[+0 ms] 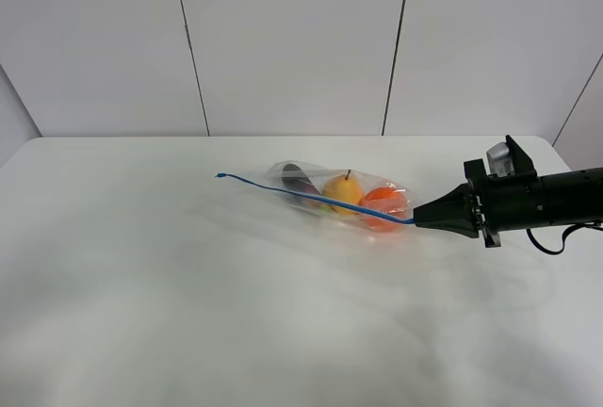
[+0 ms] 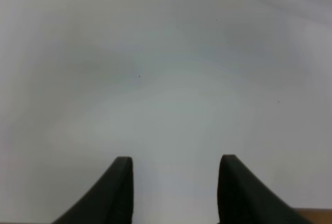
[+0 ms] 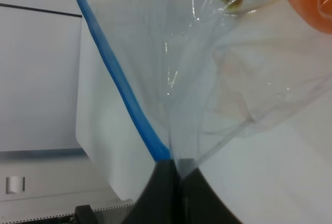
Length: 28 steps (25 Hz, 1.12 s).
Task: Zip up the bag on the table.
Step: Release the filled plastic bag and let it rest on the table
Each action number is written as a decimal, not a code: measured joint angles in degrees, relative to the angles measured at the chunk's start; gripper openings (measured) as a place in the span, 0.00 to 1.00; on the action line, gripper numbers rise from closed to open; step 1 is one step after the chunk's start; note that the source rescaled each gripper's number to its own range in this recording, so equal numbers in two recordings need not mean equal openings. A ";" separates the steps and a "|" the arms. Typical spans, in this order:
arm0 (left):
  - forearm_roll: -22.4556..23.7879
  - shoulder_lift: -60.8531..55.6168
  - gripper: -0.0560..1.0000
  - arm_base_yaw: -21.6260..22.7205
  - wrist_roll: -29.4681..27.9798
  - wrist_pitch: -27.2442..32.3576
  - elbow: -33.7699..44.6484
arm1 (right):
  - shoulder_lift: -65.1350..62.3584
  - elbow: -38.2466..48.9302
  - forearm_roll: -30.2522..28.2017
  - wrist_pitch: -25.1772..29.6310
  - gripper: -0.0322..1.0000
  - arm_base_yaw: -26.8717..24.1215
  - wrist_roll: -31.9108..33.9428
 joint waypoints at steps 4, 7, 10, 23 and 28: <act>0.00 0.00 0.63 0.00 0.00 0.00 0.00 | 0.00 0.00 0.00 0.00 0.03 0.00 0.00; 0.00 0.00 0.63 0.00 0.00 0.00 0.00 | 0.00 0.00 0.00 0.00 0.03 0.00 0.00; 0.00 0.00 0.69 0.00 0.00 0.00 0.00 | 0.00 0.00 0.00 0.00 0.03 0.00 0.00; 0.00 0.00 1.00 0.00 0.00 0.00 0.00 | 0.00 0.00 0.00 0.00 0.05 0.00 0.00; 0.00 0.00 1.00 0.00 0.00 0.00 0.00 | 0.00 0.00 0.00 0.00 0.12 0.00 0.00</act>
